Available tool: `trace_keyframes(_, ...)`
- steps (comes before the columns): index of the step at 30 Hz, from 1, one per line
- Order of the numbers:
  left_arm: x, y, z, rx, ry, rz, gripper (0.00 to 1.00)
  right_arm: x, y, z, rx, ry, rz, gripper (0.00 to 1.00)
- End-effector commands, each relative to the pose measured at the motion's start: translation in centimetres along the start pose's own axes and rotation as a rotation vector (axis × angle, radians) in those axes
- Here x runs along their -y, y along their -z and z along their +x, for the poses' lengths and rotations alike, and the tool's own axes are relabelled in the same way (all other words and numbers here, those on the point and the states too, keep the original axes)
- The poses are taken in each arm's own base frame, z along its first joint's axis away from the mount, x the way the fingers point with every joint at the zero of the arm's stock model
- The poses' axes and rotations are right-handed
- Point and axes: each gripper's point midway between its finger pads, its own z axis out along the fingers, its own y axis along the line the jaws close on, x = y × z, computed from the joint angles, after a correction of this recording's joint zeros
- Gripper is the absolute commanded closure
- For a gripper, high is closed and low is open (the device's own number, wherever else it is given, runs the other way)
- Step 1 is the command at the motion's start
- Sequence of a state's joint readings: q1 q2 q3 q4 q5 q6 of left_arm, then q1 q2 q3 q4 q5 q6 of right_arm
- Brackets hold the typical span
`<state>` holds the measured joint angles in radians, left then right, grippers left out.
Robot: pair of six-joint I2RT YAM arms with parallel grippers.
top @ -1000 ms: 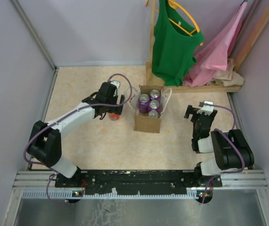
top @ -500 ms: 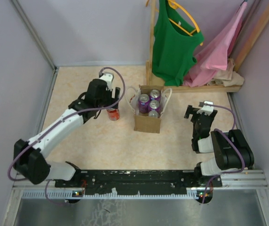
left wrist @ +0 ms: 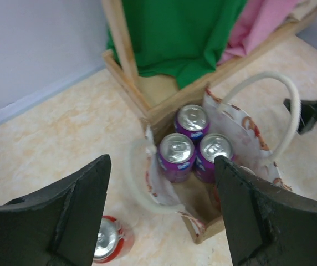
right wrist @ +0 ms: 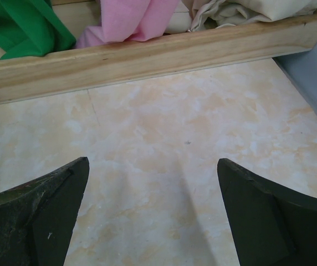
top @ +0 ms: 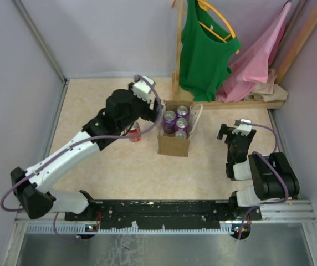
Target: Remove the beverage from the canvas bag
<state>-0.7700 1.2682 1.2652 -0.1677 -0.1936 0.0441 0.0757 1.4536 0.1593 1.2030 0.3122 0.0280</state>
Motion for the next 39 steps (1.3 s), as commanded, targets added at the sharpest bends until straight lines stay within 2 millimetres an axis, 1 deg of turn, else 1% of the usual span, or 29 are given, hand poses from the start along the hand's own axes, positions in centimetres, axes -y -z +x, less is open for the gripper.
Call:
trace_keyframes(1,5.1,-2.0,0.7,-0.021,-0.087,0.143,0.21,-0.1,-0.5,-1.6,0.051,-0.021,0.002,0.01)
trace_keyframes(3,7.1,-3.0,1.2,-0.024,-0.101,0.195,0.26,-0.1,-0.5,-1.6,0.052,-0.021,0.002,0.01)
trace_keyframes(4,7.7,-3.4,1.5,-0.030,-0.100,0.213,0.28,-0.1,-0.5,-1.6,0.051,-0.020,0.001,0.01)
trace_keyframes(6,8.8,-4.3,2.3,-0.056,-0.094,0.237,0.28,-0.1,-0.5,-1.6,0.052,-0.021,0.000,0.01)
trace_keyframes(8,9.2,-5.2,3.2,-0.098,-0.075,0.237,0.25,-0.1,-0.5,-1.6,0.052,-0.020,0.002,0.01)
trace_keyframes(9,9.5,-5.6,3.9,-0.128,-0.072,0.243,0.23,-0.1,-0.5,-1.6,0.051,-0.020,0.001,0.01)
trace_keyframes(10,9.8,-6.1,5.2,-0.171,-0.062,0.245,0.22,-0.1,-0.5,-1.6,0.052,-0.021,0.002,0.01)
trace_keyframes(11,10.0,-6.3,5.5,-0.186,-0.052,0.246,0.21,-0.1,-0.5,-1.6,0.052,-0.021,0.002,0.01)
trace_keyframes(15,10.5,-7.4,8.7,-0.284,-0.018,0.228,0.18,-0.1,-0.5,-1.6,0.051,-0.021,0.002,0.01)
trace_keyframes(21,11.1,-7.9,11.5,-0.391,0.040,0.216,0.11,-0.1,-0.5,-1.6,0.051,-0.020,0.001,0.01)
trace_keyframes(28,12.6,-7.7,14.1,-0.487,0.082,0.247,0.05,-0.1,-0.5,-1.6,0.052,-0.021,0.001,0.01)
trace_keyframes(31,12.8,-7.5,14.6,-0.512,0.088,0.238,0.01,-0.1,-0.5,-1.6,0.051,-0.021,0.002,0.01)
trace_keyframes(39,13.0,-7.1,16.2,-0.580,0.092,0.213,0.01,-0.1,-0.5,-1.6,0.052,-0.021,0.002,0.01)
